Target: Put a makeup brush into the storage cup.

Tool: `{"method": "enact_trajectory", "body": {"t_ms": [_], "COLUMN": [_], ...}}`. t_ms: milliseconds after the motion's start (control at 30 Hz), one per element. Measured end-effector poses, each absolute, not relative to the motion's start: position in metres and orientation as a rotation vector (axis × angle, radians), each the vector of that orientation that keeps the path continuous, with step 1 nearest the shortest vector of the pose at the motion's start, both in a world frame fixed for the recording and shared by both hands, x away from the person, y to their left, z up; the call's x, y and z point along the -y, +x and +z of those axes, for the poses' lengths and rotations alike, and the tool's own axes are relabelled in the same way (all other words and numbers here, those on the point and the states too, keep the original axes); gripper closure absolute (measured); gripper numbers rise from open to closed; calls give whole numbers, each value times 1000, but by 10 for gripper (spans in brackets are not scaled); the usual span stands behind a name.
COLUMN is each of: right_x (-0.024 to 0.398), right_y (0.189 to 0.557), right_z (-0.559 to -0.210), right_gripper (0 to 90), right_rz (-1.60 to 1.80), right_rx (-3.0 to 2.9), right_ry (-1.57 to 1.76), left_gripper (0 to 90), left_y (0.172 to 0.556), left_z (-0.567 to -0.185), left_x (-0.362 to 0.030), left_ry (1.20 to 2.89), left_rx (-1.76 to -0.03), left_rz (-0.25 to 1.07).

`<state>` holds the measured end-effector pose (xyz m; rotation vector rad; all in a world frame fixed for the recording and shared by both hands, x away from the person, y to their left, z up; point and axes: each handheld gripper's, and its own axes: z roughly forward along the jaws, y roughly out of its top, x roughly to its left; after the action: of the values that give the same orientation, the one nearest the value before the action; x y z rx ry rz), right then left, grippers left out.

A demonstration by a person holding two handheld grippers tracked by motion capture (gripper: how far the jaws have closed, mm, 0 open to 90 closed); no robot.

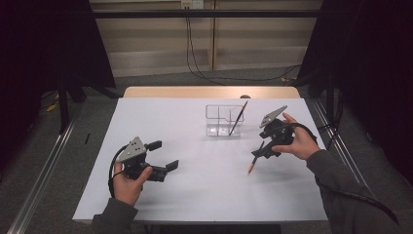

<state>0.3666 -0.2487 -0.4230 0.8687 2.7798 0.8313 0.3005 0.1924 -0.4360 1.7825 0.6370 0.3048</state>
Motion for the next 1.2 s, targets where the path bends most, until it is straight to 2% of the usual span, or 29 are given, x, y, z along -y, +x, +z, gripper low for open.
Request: {"method": "enact_trajectory", "body": {"t_ms": [1200], "right_x": [248], "right_y": [362], "right_z": [-436], "right_gripper": [108], "right_rz": [726], "right_rx": [-2835], "right_ry": [811], "left_gripper": [35], "left_y": [301], "left_z": [-437], "left_x": [-192], "left_ry": [1779], "left_rx": [-623], "left_rz": [274]}}
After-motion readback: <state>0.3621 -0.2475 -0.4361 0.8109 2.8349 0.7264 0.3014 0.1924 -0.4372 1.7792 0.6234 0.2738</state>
